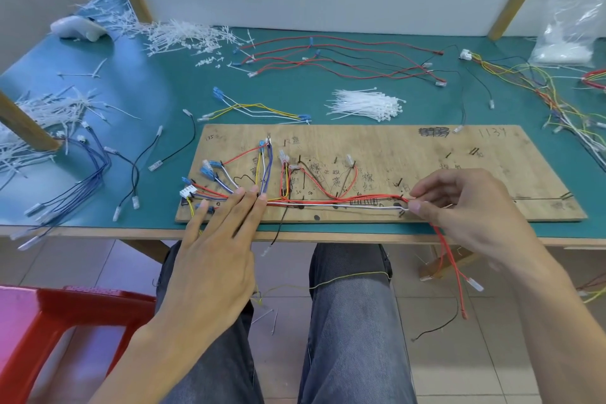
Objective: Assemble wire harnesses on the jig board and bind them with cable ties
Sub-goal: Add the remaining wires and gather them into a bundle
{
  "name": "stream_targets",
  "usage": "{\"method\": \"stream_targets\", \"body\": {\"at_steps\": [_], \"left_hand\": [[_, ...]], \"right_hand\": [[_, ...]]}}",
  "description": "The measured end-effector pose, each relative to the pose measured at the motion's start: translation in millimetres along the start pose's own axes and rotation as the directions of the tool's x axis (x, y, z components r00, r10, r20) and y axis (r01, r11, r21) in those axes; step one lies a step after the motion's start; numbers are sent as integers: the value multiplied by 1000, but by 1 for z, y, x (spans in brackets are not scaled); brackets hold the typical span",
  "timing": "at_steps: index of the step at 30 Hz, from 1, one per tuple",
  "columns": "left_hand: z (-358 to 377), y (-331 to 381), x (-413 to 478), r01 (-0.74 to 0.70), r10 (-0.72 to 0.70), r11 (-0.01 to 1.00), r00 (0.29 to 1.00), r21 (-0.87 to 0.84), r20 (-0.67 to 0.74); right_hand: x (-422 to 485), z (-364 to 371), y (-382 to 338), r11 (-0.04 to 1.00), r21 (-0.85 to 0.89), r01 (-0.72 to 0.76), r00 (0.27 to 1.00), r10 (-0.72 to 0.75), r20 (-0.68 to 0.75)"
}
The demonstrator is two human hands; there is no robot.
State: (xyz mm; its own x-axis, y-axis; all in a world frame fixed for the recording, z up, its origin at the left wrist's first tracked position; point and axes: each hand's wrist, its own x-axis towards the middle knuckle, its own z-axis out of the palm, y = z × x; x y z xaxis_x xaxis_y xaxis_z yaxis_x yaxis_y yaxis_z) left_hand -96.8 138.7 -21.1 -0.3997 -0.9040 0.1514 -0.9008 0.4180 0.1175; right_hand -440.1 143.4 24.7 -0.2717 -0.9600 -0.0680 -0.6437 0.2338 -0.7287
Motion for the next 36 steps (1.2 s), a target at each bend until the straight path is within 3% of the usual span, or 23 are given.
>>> {"method": "stream_targets", "body": {"at_steps": [10, 14, 19, 26, 31, 36], "left_hand": [[-2, -2, 0, 2, -1, 1000, 1000, -10, 12], [-2, -2, 0, 7, -7, 1000, 1000, -12, 27], [0, -2, 0, 0, 0, 1000, 1000, -9, 8], [0, -2, 0, 1, -1, 1000, 1000, -5, -2], [-2, -1, 0, 6, -6, 1000, 1000, -8, 25], [-1, -1, -1, 4, -5, 1000, 998, 8, 59]], "right_hand": [[32, 6, -11, 977, -203, 58, 997, -67, -37], [37, 5, -14, 945, -243, 219, 975, -223, 13], [45, 1, -13, 832, -355, 427, 902, -419, 104], [64, -2, -12, 909, -183, 375, 922, -344, 179], [55, 4, 1, 866, -312, 390, 919, -387, 75], [39, 15, 10, 876, -334, 348, 923, -382, -41]]}}
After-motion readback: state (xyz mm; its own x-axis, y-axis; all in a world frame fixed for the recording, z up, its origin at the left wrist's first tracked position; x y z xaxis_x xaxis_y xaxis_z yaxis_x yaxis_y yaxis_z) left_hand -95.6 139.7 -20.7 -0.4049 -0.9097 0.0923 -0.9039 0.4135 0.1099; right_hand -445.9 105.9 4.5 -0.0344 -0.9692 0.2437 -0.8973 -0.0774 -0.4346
